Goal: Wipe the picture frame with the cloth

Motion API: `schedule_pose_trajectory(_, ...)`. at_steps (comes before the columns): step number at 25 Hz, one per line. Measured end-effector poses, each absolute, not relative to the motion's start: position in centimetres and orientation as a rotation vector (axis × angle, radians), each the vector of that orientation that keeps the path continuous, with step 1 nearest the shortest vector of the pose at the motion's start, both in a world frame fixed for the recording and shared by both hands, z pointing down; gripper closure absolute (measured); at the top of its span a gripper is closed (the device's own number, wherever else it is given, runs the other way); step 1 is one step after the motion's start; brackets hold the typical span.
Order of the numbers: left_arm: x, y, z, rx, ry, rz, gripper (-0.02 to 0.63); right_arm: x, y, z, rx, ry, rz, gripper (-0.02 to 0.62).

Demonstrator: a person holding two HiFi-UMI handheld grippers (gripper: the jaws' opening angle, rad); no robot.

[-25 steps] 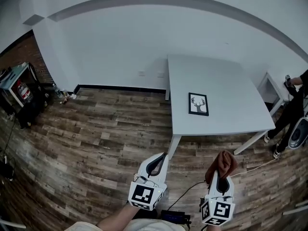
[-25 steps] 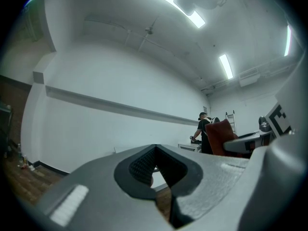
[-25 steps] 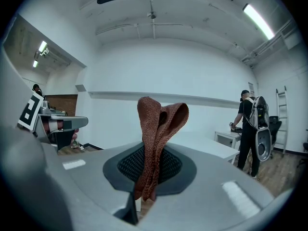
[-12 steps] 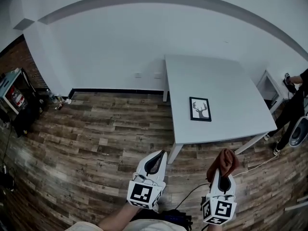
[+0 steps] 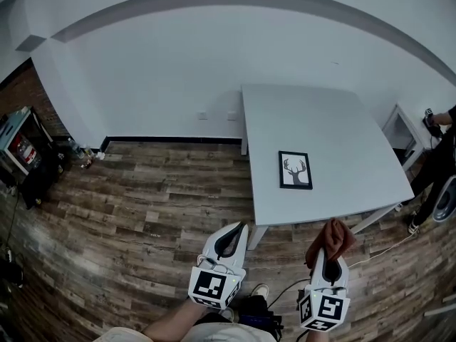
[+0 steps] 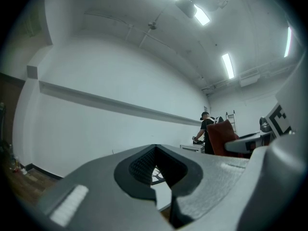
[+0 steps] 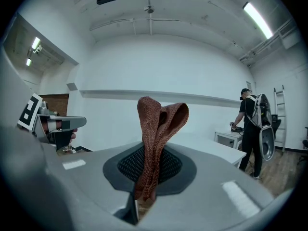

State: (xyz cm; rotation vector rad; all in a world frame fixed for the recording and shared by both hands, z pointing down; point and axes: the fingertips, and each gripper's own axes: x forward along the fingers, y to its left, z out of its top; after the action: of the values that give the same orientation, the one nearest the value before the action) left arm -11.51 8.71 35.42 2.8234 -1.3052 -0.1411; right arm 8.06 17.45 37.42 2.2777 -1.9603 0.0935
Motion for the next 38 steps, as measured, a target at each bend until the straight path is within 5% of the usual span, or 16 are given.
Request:
schedule_pose_trajectory(24, 2.5, -3.8, 34.5, 2.811, -1.434, -0.078, 0.606, 21.8, 2.7, 38.5, 2.217, -2.095, 0.175, 0.534)
schedule_pose_trajectory(38, 4.5, -11.9, 36.7, 2.813, -1.416, -0.037, 0.606, 22.1, -5.5, 40.9, 2.134, -2.082, 0.211, 0.534)
